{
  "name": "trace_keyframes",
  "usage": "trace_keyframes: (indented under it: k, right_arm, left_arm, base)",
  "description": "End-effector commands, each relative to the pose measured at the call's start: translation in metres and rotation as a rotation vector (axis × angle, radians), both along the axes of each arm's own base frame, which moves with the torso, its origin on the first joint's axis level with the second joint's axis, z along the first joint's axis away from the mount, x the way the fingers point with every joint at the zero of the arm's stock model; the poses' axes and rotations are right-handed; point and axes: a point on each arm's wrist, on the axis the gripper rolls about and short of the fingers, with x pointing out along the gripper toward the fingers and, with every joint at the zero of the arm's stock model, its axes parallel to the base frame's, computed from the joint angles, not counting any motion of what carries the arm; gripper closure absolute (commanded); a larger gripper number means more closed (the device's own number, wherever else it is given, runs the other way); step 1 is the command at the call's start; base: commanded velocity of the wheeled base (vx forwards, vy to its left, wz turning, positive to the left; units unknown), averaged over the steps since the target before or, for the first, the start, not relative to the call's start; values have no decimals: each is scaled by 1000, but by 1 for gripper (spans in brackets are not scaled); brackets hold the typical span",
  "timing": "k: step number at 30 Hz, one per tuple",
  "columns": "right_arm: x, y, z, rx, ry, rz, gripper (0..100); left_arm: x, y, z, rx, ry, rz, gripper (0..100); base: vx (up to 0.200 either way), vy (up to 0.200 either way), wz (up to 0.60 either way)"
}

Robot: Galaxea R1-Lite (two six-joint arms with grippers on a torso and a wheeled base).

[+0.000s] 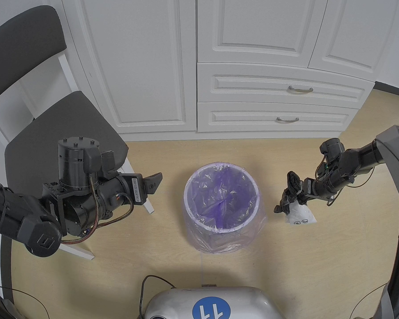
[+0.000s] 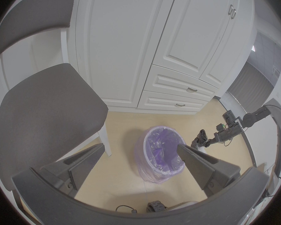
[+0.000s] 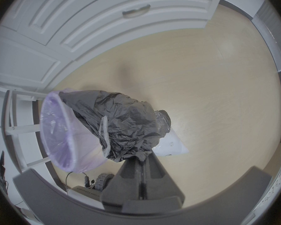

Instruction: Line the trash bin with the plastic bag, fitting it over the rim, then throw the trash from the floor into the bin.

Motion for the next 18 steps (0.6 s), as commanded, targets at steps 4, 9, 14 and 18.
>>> trace_keyframes:
  k: [4,9,14,18]
  right_arm:
    - [-27,10,51,12,-104,53,100]
    - [-38,17,62,11,-168,73,100]
    - [-52,24,78,13,-219,93,100]
    - [-62,25,89,1,-246,119,100]
  left_arm:
    - [-3,2,7,-8,-23,9,0]
    - [-4,3,9,-9,-28,9,0]
    - [-5,3,10,-10,-30,9,0]
    - [-5,4,11,-13,-35,9,0]
  base:
    - [0,0,0]
    - [0,0,0]
    - [0,0,0]
    - [0,0,0]
